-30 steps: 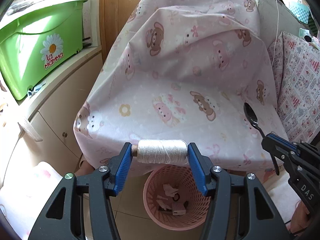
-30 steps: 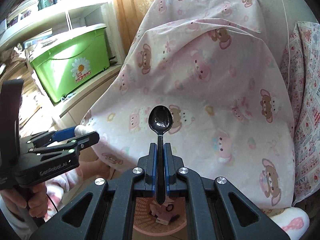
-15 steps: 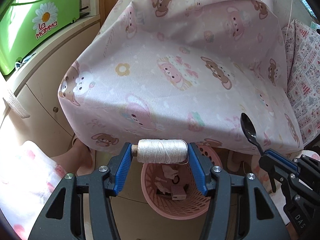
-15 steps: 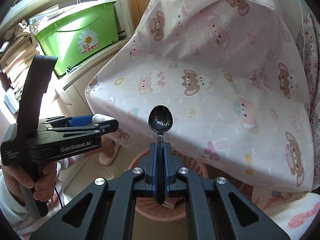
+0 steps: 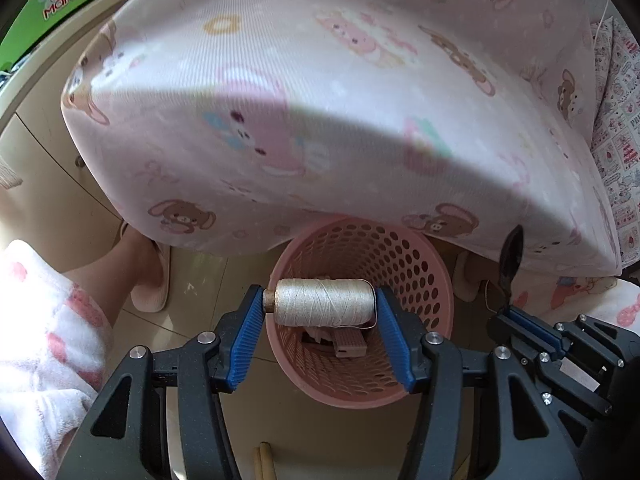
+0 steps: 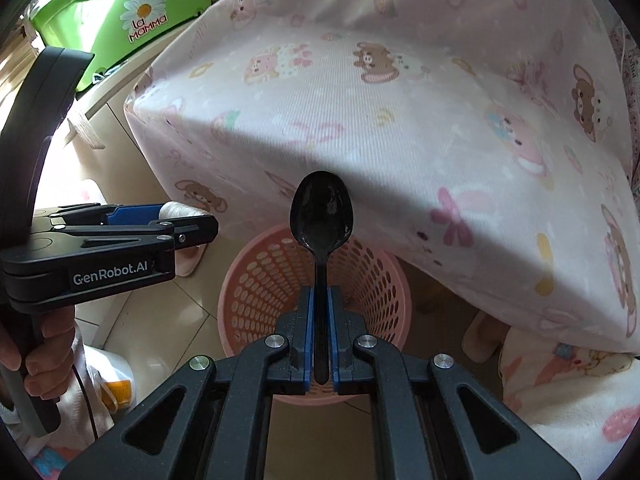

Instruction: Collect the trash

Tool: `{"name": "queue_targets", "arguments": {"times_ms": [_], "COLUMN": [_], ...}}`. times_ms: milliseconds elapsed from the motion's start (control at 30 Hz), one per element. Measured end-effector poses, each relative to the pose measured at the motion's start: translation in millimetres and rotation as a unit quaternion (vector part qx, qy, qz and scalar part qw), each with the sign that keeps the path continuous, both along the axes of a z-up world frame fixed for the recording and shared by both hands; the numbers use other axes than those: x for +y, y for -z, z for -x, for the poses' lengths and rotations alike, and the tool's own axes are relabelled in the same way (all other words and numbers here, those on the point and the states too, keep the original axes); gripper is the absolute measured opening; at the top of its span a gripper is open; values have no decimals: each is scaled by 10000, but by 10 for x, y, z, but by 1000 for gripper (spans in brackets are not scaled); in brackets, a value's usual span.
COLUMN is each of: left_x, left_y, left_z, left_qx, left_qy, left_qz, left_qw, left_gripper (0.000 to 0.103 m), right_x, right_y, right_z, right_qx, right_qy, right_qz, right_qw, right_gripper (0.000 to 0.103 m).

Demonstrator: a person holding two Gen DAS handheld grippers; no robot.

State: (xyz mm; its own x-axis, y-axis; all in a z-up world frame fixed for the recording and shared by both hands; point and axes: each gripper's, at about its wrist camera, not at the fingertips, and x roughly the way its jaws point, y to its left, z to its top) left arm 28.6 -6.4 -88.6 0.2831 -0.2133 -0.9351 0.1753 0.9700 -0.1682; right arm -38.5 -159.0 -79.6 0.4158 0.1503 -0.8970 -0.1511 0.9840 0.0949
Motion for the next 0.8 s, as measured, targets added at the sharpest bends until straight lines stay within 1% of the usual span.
{"name": "queue_targets", "arguments": {"times_ms": [67,133,167,200,300,433,533,567,600,667,733,800], "left_x": [-15,-22,-25,-28,-87,-122,-128,-134,-134,-146,-125,-101], "left_y": [173,358,451,522,710,945,1020,1015,993,965,935,914], "left_z": [-38,-92,-131,-158,-202,-185,-192,-189,-188,-173,-178,-182], "left_qx": [353,741,937,1041,1196,1515,1685,1674,1624,1503,1434,1378], "left_qy": [-18,-9,-23,-75,-117,-174,-231,-240,-244,-247,-253,-269], "left_qz": [27,96,128,104,-103,-50,74,43,-13,-99,-113,-124], "left_qw": [9994,9972,9955,9945,9927,9883,9854,9856,9864,9883,9893,9900], "left_gripper": [55,55,55,55,55,55,55,56,59,64,66,68], "right_x": [18,32,40,49,108,219,230,215,208,183,161,131], "right_y": [173,372,449,520,672,847,884,886,885,858,820,768], "right_z": [-47,-105,-134,-165,-239,-277,-290,-287,-282,-270,-265,-255], "right_qx": [342,694,799,892,1079,1241,1353,1363,1363,1333,1256,1135], "right_qy": [19,81,108,119,36,-95,-120,-110,-91,-33,59,141], "right_qz": [31,168,252,311,381,661,612,598,602,595,543,468], "right_qw": [9994,9974,9964,9955,9934,9900,9888,9888,9888,9893,9906,9923], "right_gripper": [7,7,7,7,7,8,8,8,9,16,36,46]}}
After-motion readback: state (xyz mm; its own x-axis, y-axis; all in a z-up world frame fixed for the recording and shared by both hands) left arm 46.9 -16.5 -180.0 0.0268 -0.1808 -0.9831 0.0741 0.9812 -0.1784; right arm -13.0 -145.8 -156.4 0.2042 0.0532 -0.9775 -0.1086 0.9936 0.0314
